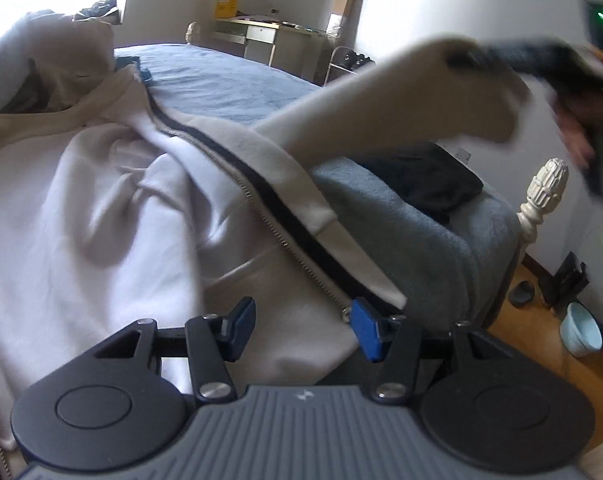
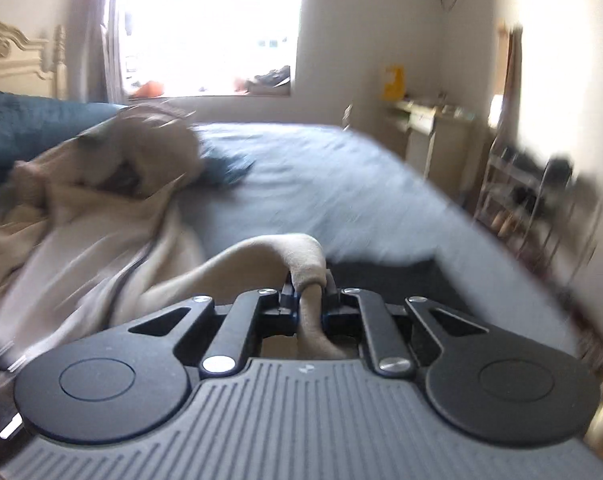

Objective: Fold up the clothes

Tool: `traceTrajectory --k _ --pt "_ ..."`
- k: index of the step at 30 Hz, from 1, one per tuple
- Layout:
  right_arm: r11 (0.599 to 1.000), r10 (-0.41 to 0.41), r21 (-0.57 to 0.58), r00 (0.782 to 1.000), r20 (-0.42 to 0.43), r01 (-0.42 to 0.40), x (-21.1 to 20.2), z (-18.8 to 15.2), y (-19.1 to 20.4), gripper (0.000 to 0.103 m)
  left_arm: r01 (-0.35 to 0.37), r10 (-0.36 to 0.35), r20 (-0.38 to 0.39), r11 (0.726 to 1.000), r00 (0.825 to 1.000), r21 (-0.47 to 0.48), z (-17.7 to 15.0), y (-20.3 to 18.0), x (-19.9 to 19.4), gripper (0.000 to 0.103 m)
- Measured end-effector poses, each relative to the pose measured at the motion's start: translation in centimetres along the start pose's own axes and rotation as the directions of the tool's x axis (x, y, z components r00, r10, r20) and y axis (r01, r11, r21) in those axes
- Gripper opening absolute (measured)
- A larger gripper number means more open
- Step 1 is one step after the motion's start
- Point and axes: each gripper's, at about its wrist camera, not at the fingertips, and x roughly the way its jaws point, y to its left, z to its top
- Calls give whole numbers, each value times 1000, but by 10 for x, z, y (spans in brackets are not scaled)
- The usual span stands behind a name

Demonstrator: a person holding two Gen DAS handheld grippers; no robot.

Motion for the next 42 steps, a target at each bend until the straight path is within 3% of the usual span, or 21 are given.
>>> traceTrajectory --k 5,7,10,14,15,17,19,20,21,24,26,29,31,32,34,36,37,39,41,42 --pt "990 -140 -26 990 20 141 96 64 -21 8 37 -37 3 999 999 -11 -3 17 -10 56" --pt "988 -153 26 988 -28 154 143 73 -31 8 42 -42 9 999 999 0 -5 24 -14 56" --pt "982 -152 83 975 -164 167 212 61 -34 9 56 -56 18 998 998 5 -9 32 -19 61" --pt "972 -154 118 927 -341 205 264 19 -27 19 56 -57 48 998 997 16 -15 36 -32 66" --pt "971 -177 90 917 -356 223 262 13 -21 21 49 -51 64 998 997 24 -17 36 -37 68" --pt "969 -227 11 901 -369 248 247 6 -10 32 6 -12 121 998 993 55 -21 35 -50 86" --pt "963 -268 -90 890 -369 252 221 5 -1 41 -45 28 182 995 983 88 -27 33 -65 86" --pt "960 -278 -121 891 -360 251 204 9 0 50 -60 41 202 994 979 90 -30 33 -73 87" --pt "957 -285 -148 893 -349 248 187 13 0 53 -72 51 218 994 975 88 -33 34 -81 87" --pt "943 -308 -223 900 -310 246 130 27 2 56 -109 97 244 993 965 36 -45 45 -106 88" --pt "942 -299 -235 919 -259 240 86 38 13 58 -140 138 254 990 957 -8 -54 55 -123 89" --pt "981 -128 -170 971 -200 94 28 46 43 61 -204 225 258 973 939 -106 -72 78 -153 89" --pt "992 69 -92 979 -190 -88 -1 40 74 62 -238 286 259 950 923 -201 -84 98 -171 90" --pt "981 176 -47 967 -186 -188 -11 31 93 62 -253 316 258 934 913 -250 -91 108 -180 90" --pt "921 388 33 903 -185 -389 -24 5 138 62 -281 376 250 895 892 -346 -103 128 -199 90" --pt "829 559 105 806 -197 -549 -27 -26 186 62 -304 434 236 846 869 -437 -115 148 -217 91" --pt "763 646 152 733 -212 -629 -25 -43 211 61 -314 458 224 822 860 -475 -122 158 -225 91" --pt "670 742 237 621 -255 -703 -19 -72 251 61 -316 482 196 779 854 -541 -133 179 -237 91" --pt "626 778 310 548 -305 -716 -11 -100 283 60 -282 471 178 744 864 -606 -143 199 -243 89" --pt "630 775 342 538 -331 -697 -8 -110 293 60 -249 453 185 735 872 -631 -149 207 -245 87"
